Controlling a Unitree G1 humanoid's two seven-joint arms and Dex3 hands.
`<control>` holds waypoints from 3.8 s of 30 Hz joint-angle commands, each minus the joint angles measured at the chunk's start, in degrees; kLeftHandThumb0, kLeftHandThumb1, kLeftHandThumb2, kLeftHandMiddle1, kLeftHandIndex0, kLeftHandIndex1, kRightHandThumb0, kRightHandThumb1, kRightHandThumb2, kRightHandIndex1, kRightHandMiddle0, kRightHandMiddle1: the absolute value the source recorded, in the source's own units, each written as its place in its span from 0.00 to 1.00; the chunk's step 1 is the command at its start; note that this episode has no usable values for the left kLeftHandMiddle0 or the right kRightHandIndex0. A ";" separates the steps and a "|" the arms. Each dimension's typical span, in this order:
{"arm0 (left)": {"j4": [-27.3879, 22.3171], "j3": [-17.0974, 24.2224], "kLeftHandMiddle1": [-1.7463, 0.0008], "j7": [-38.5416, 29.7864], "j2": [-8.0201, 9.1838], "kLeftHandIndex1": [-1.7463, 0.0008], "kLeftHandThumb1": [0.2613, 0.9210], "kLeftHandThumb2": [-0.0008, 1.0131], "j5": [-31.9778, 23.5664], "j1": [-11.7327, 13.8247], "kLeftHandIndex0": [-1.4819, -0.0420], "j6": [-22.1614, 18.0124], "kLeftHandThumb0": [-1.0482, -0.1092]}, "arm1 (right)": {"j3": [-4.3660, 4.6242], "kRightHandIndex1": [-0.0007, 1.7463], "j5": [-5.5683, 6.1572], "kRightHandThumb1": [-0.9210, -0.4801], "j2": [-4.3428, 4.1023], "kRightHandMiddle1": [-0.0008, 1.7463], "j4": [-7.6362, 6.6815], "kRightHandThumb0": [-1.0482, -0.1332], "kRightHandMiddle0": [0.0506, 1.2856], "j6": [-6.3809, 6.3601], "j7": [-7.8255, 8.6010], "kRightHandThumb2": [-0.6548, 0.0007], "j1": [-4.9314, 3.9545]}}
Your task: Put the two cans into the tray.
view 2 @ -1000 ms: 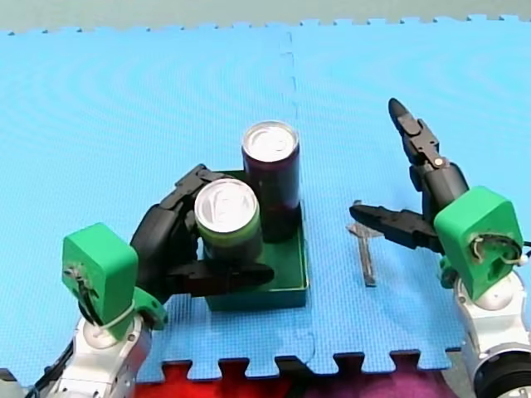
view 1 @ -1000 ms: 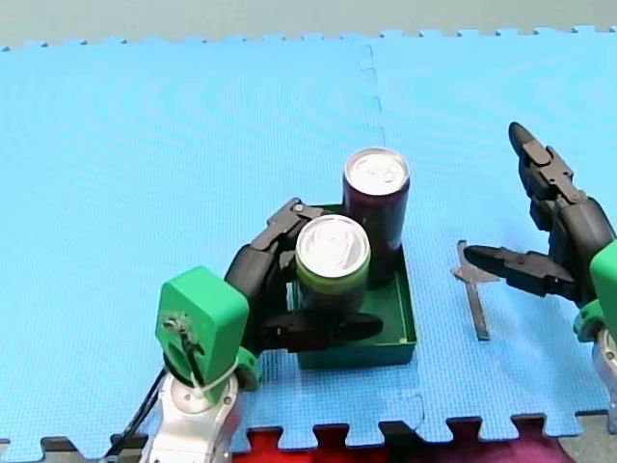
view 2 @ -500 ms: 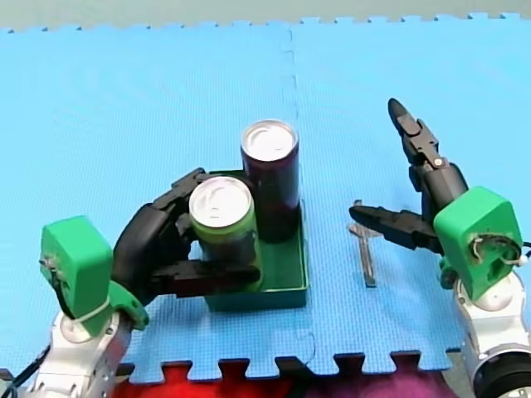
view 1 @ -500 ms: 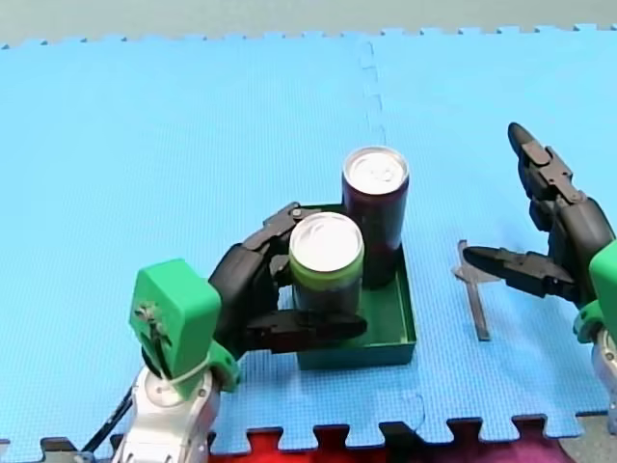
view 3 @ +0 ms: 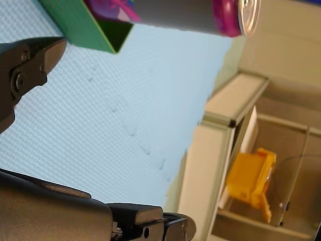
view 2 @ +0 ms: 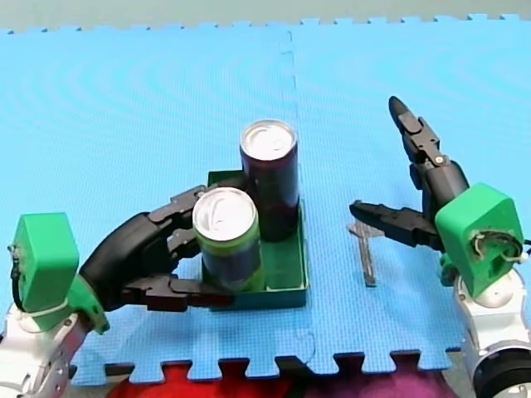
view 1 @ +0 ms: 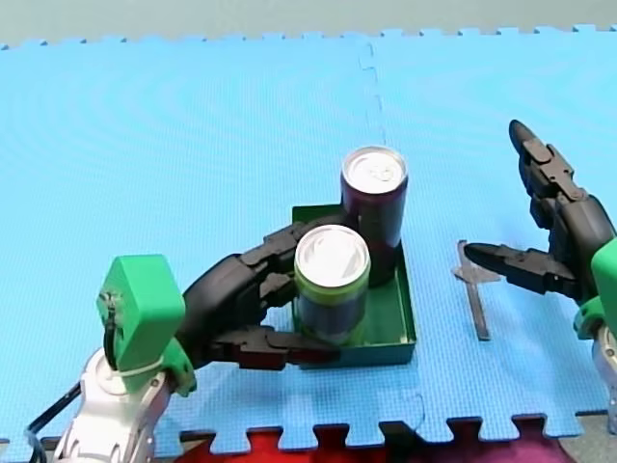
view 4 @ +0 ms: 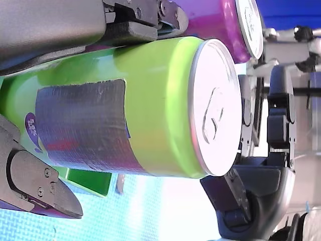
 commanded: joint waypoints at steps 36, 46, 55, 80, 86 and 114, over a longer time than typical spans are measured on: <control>-6.60 8.93 0.96 -1.54 8.48 0.99 0.77 0.01 -5.55 7.34 0.79 -7.57 0.00 | -0.62 0.00 1.00 0.37 -0.49 0.00 0.41 0.52 0.08 -0.19 1.67 1.00 0.11; -7.62 10.39 0.97 0.72 8.28 0.99 0.81 0.02 -6.05 9.07 0.78 -8.36 0.00 | -0.43 0.00 0.56 0.36 -0.69 0.00 0.49 0.50 0.07 -0.21 1.25 1.00 0.03; 9.51 18.66 0.97 -2.96 5.05 0.99 0.81 0.01 -14.29 2.41 0.76 -16.13 0.00 | -0.36 0.00 0.51 0.36 -0.57 0.00 0.50 0.50 0.08 -0.17 1.10 1.00 0.01; 23.20 26.51 0.99 -6.88 3.82 0.99 0.61 0.00 -17.32 -3.91 0.70 -21.50 0.12 | 0.34 0.00 0.39 0.31 0.76 0.00 -0.90 0.43 0.09 -0.54 1.65 0.99 1.13; 24.04 26.35 1.00 -5.62 4.16 1.00 0.65 0.01 -14.85 -4.33 0.69 -24.39 0.11 | 0.55 0.00 0.42 0.29 0.84 0.00 -0.98 0.42 0.09 -0.54 1.90 0.99 1.40; 25.50 22.16 1.00 6.95 0.92 0.99 0.83 0.01 -5.98 -4.67 0.65 -31.98 0.03 | 2.70 0.00 -1.38 0.10 3.10 0.00 -7.08 0.25 0.09 -3.16 -2.32 0.98 8.58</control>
